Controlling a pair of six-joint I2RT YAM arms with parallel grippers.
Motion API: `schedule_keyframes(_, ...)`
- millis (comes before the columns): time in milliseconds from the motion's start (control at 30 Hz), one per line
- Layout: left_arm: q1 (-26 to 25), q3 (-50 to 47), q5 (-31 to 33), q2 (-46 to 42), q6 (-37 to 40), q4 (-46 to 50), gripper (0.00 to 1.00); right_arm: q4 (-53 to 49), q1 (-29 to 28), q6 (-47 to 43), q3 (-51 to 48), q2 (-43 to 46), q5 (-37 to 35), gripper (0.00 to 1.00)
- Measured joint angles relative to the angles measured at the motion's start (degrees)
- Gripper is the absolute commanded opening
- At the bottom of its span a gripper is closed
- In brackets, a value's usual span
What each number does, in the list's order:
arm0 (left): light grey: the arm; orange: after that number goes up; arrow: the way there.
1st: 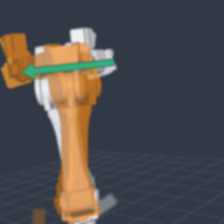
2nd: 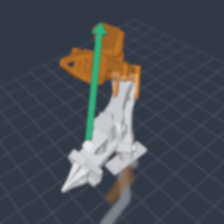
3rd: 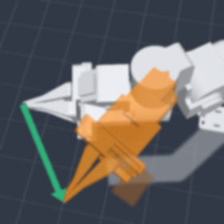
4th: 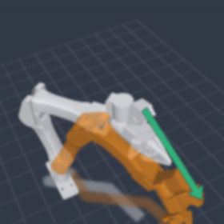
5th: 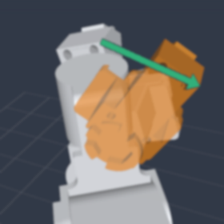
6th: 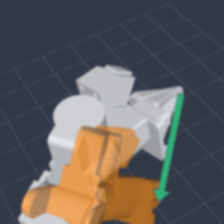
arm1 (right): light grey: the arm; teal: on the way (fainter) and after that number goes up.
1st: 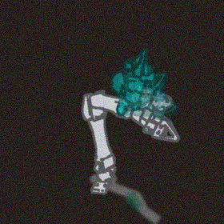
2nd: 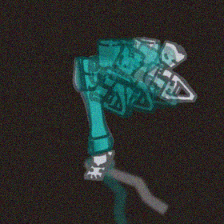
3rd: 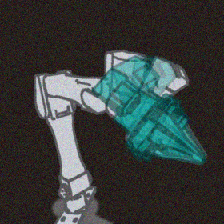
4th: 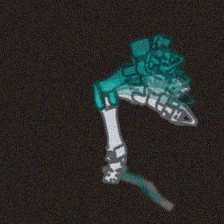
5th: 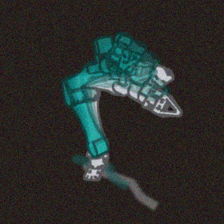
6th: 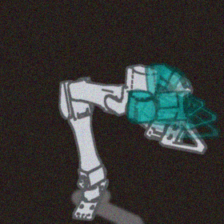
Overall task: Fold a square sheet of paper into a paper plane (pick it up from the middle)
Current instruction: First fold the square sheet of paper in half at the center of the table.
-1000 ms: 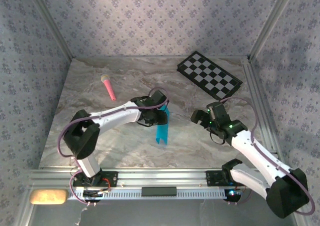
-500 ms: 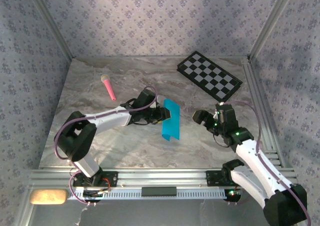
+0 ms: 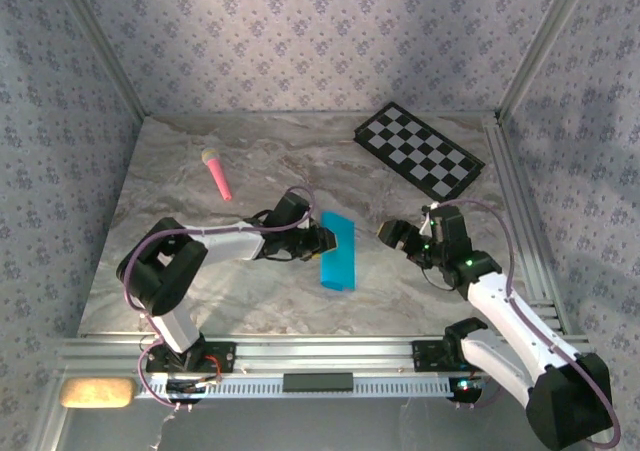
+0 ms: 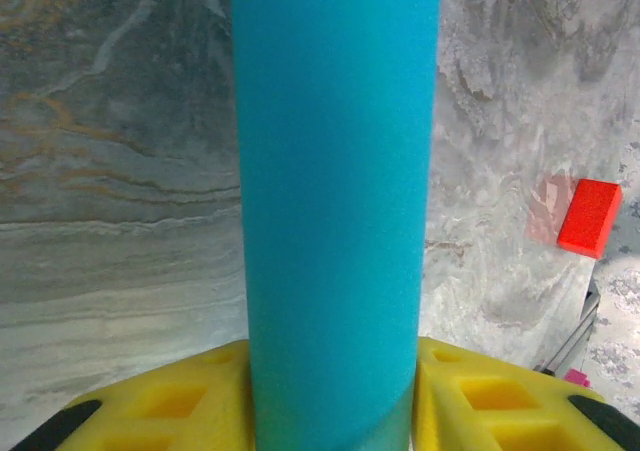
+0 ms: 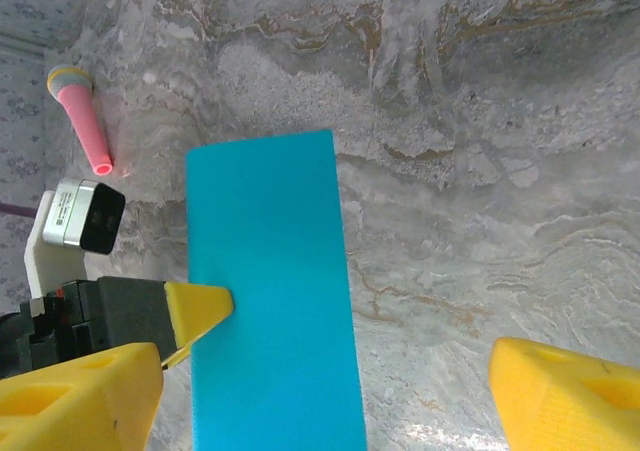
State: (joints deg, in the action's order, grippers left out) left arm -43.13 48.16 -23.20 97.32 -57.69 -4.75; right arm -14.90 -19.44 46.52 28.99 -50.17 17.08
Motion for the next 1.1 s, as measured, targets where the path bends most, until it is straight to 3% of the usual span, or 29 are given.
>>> schedule_keyframes(533, -0.4, 0.1, 4.3, 0.5, 3.5, 3.5, 0.64, 1.9, -4.9, -1.0, 0.6, -8.3, 0.7, 0.84)
schedule_keyframes(733, -0.8, 0.5, 7.6, -1.5, 5.2, 7.9, 0.62, 1.9, -5.6, -1.1, 1.3, -10.3, 0.7, 0.83)
schedule_keyframes(1100, -0.8, 0.7, 12.3, -4.2, 7.3, 13.1, 0.5, 2.8, -8.1, -1.2, 4.0, -16.2, 0.7, 0.81)
